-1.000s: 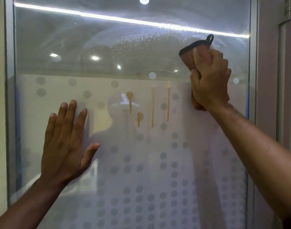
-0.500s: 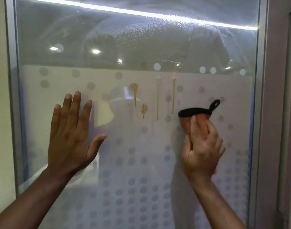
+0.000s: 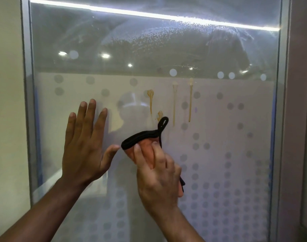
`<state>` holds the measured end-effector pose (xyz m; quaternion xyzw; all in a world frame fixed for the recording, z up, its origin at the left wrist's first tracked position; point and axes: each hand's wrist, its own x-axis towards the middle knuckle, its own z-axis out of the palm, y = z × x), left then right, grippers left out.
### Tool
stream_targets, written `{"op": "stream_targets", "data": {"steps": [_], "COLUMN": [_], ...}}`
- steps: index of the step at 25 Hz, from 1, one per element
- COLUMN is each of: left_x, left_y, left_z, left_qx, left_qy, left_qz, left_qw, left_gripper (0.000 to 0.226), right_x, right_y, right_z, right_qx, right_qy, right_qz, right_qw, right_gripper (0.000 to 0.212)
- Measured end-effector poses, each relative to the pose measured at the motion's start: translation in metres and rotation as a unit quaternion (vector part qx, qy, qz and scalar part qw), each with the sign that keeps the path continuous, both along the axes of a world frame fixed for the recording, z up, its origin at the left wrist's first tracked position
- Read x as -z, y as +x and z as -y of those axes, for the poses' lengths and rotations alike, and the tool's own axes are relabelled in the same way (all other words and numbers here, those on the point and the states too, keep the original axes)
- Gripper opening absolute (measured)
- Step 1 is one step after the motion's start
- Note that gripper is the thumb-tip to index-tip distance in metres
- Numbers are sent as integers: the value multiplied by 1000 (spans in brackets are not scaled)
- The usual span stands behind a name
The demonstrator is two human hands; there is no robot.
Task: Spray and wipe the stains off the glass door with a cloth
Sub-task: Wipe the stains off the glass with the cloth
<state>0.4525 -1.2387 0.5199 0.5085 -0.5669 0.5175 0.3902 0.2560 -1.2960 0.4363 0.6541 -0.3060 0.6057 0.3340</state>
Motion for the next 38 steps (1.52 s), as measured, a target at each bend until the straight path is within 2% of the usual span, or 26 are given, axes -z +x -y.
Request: {"op": "stream_targets", "data": {"steps": [2,5,9,11,13,18,22,26,28,29,31,35,38], "left_x": [0,-1,-3,-7,-14,-42,-46,-44,-43,-44,-44,-43,-42], "left_y": [0,0,-2,-3,-5,-1,6,9,9,9,10,9,8], "left_z": [1,1,-2,-5,-7,-4,0,2,2,2,2,3,3], "left_qx": [-2,-5,0,-7,-30,-37,-27,-25,-25,-23,-25,-35,-35], "left_qy": [-1,-3,-17,-25,-41,-55,-46,-41,-42,-41,-40,-40,-41], "left_qz": [0,-4,-13,-15,-16,-20,-14,-7,-8,-8,-9,-3,-7], "left_qw": [1000,1000,1000,1000,999,998,998,999,999,999,999,999,998], "left_gripper": [94,92,86,84,83,82,84,83,82,81,81,83,84], "right_x": [-10,-41,-93,-109,-111,-91,-58,-34,-45,-55,-80,-108,-109], "right_y": [-31,-83,-147,-160,-147,-78,-40,-48,-71,-85,-117,-173,-152], "right_z": [15,35,64,72,68,34,15,20,30,35,47,72,72], "right_qx": [9,2,-18,-64,-64,-52,-51,-17,0,7,7,-23,-53], "right_qy": [-14,43,89,102,112,78,23,-64,-65,-50,0,94,96], "right_qz": [-16,97,240,298,318,218,62,-98,-103,-69,58,292,341], "right_qw": [1000,994,967,947,939,971,997,993,993,996,998,952,933], "right_gripper": [66,70,67,64,60,53,56,57,60,61,61,60,57]}}
